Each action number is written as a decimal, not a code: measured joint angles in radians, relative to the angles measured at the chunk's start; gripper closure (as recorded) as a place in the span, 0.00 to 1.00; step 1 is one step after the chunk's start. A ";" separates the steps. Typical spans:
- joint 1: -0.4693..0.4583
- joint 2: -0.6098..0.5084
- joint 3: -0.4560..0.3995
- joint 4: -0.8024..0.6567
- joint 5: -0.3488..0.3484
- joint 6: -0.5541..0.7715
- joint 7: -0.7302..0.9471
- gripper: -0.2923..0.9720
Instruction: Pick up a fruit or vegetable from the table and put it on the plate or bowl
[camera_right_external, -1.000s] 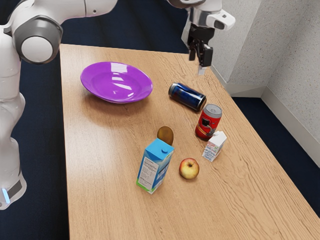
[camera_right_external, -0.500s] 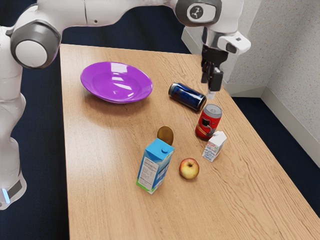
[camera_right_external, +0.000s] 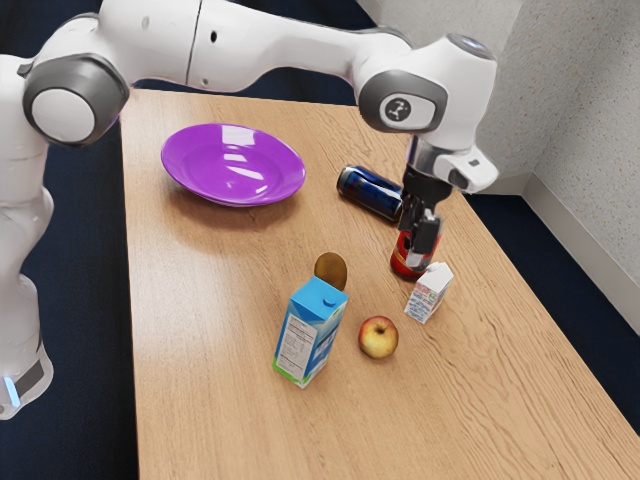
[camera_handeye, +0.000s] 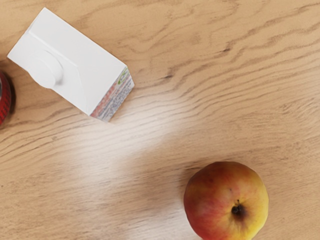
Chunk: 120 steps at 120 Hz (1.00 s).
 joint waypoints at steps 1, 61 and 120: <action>-0.001 -0.004 0.000 -0.009 0.000 0.006 0.000 0.23; -0.181 -0.129 0.130 -0.330 -0.005 0.296 0.012 0.23; -0.210 -0.122 0.131 -0.417 -0.005 0.368 0.013 0.23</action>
